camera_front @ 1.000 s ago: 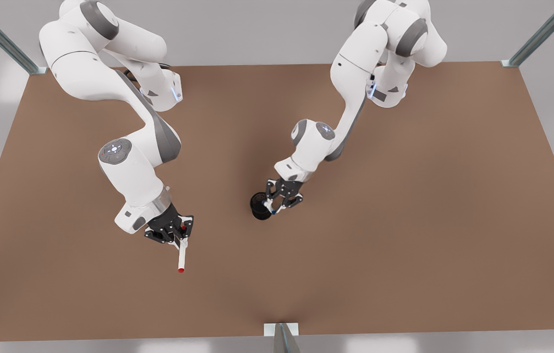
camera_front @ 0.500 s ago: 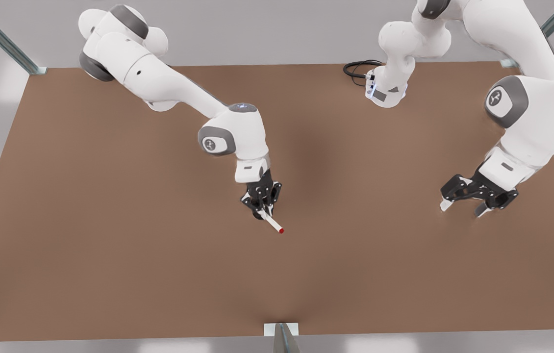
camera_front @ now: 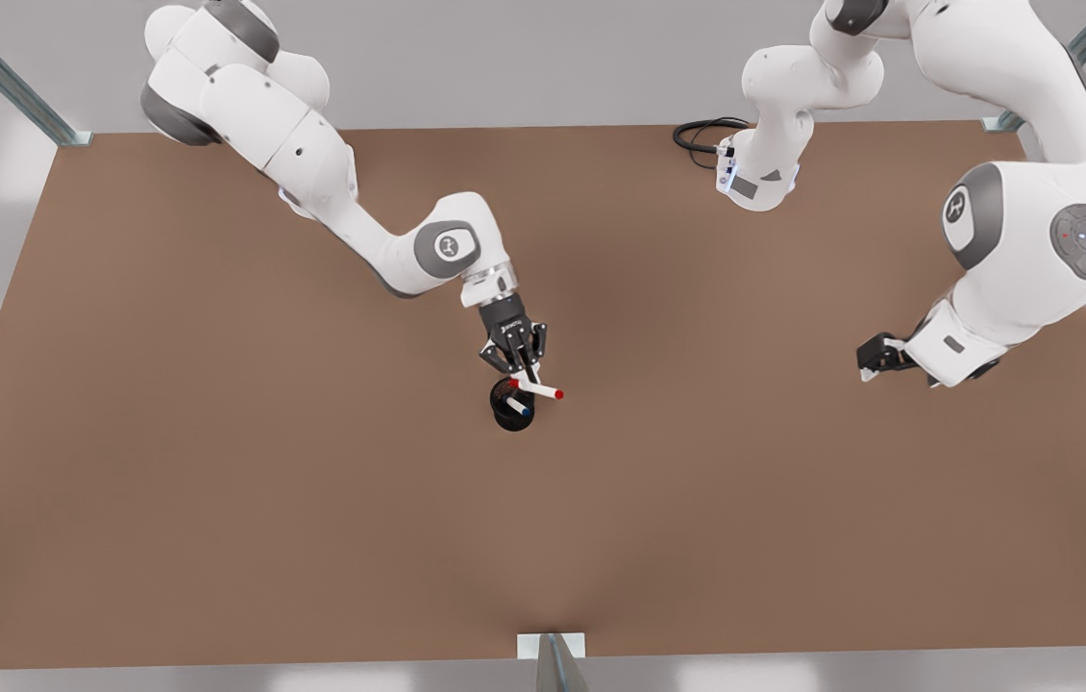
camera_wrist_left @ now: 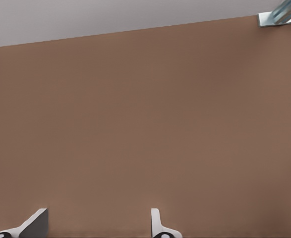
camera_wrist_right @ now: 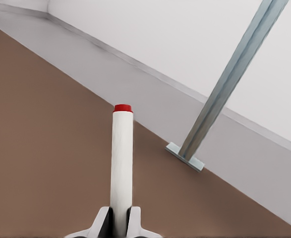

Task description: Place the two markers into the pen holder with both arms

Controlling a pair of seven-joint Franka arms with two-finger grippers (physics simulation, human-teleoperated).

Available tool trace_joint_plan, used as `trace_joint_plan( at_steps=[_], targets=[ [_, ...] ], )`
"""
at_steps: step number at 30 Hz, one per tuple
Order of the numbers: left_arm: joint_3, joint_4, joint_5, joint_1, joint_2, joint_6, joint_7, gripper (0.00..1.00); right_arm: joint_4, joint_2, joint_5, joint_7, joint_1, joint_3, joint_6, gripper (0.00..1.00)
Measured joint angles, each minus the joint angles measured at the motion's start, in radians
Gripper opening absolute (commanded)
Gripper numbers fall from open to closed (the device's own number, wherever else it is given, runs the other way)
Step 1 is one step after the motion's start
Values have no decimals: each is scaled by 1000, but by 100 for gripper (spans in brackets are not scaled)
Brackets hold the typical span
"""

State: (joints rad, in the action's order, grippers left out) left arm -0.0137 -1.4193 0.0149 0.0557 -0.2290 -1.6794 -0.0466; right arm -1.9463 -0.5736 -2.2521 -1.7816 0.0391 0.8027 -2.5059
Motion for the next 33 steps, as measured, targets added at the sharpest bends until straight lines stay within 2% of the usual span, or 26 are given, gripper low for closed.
trace_joint_plan(
  at_steps=[5,15,33],
  targets=[
    [0,0,3,1,-16,12,12,100,-33,-17,-165,-304,13,1,90,30],
    [-3,0,4,4,-28,19,27,100,-63,-39,-256,-740,13,-6,195,30],
    [-6,1,3,21,-38,17,41,100,-152,-65,-404,-1116,8,-13,332,31]
  ],
)
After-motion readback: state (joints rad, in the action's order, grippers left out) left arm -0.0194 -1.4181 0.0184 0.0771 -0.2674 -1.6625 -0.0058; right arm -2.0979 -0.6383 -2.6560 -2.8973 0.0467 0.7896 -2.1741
